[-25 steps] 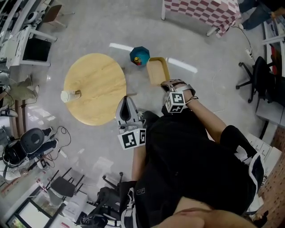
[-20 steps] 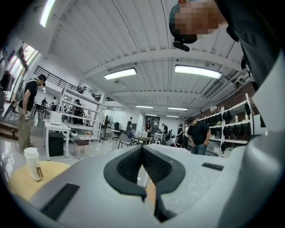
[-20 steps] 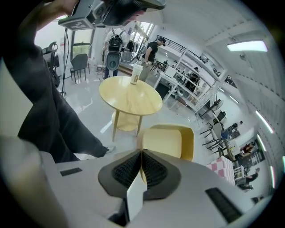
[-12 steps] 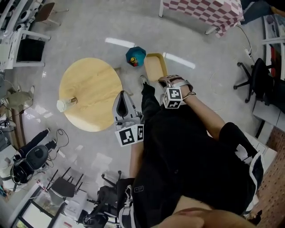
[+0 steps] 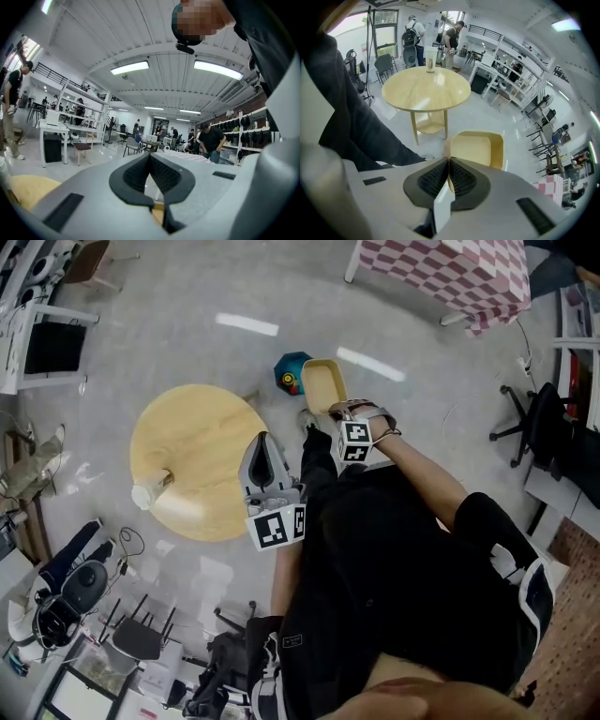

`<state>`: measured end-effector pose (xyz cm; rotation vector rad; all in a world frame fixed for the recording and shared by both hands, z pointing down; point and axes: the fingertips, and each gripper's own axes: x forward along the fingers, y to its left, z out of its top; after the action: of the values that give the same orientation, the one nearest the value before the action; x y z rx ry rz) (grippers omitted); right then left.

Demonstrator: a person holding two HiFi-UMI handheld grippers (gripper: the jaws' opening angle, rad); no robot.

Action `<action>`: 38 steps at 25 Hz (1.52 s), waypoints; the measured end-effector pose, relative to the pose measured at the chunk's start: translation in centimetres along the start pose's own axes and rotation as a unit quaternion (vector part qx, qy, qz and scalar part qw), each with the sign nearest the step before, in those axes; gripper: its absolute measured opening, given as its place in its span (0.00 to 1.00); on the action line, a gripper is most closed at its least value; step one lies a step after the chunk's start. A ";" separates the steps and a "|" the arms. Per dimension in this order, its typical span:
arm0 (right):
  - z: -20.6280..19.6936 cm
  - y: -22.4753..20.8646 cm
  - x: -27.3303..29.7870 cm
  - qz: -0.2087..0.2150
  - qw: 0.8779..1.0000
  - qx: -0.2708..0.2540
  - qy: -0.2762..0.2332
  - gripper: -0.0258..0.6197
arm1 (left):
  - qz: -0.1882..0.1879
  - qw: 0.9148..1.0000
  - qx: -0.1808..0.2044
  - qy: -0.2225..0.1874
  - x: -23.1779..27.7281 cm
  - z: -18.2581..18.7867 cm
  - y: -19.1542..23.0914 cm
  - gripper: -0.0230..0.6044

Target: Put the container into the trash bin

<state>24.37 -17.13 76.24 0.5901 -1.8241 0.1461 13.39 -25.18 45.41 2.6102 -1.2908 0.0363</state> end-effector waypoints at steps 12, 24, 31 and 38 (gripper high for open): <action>0.7 -5.5 11.7 0.056 0.997 0.025 0.044 0.36 | 0.009 0.999 -0.025 0.048 5.9 -2.6 6.4 0.05; 0.6 -8.2 12.1 0.040 0.993 0.102 0.037 0.19 | 0.009 0.998 -0.034 0.059 8.4 -3.7 7.4 0.05; 0.4 -8.0 9.6 0.011 0.992 0.127 0.009 0.10 | 0.008 0.999 -0.025 0.047 7.2 -3.1 5.2 0.05; 0.9 -7.8 2.8 -0.048 0.974 0.213 -0.063 0.09 | 0.006 1.000 -0.006 0.018 3.0 -1.7 0.7 0.05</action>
<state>26.63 -25.10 77.03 1.0071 -1.8929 0.4515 14.86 -27.57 47.55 2.5803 -1.2900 0.0767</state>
